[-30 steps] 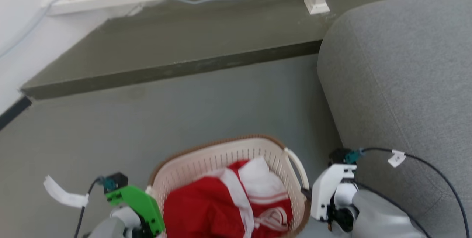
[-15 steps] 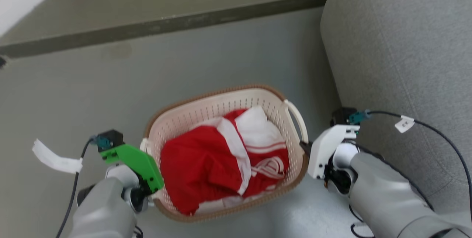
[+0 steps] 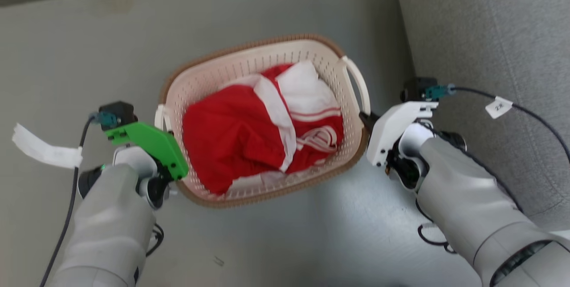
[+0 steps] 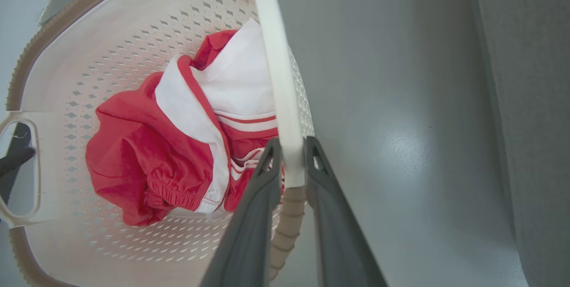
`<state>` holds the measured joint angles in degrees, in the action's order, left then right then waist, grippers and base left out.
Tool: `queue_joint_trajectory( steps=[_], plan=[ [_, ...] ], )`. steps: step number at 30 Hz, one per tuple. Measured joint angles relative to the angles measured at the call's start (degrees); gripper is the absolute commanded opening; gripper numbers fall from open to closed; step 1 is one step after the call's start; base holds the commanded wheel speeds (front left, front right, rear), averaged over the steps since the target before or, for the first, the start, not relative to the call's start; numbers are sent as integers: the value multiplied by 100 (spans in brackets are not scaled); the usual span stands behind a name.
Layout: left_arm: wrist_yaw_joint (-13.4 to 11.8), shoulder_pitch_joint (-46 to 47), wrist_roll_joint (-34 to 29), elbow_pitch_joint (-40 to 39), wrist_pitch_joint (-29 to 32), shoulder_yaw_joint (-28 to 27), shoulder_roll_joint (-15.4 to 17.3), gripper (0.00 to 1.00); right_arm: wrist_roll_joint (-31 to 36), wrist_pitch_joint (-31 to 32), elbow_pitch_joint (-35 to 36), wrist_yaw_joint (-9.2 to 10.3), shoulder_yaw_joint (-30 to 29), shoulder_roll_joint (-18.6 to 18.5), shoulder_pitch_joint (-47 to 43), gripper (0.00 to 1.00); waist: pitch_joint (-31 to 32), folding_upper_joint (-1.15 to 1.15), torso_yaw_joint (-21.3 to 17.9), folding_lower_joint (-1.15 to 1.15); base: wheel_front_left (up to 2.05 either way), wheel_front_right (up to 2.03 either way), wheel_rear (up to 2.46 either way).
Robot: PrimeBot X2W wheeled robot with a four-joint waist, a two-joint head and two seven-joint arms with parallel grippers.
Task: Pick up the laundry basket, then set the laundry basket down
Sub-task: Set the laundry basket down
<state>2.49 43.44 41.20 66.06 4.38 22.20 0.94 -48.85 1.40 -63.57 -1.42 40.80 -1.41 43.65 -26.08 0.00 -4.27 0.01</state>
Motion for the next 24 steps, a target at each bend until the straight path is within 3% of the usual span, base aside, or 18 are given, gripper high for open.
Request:
queue_joint_trajectory(
  steps=[24],
  plan=[
    [-7,1391,-233,-185,-345,12,232,0,53,-542,108,160,-68,-3,1361,0,-1797,0,-33,0,0,0,0]
  ],
)
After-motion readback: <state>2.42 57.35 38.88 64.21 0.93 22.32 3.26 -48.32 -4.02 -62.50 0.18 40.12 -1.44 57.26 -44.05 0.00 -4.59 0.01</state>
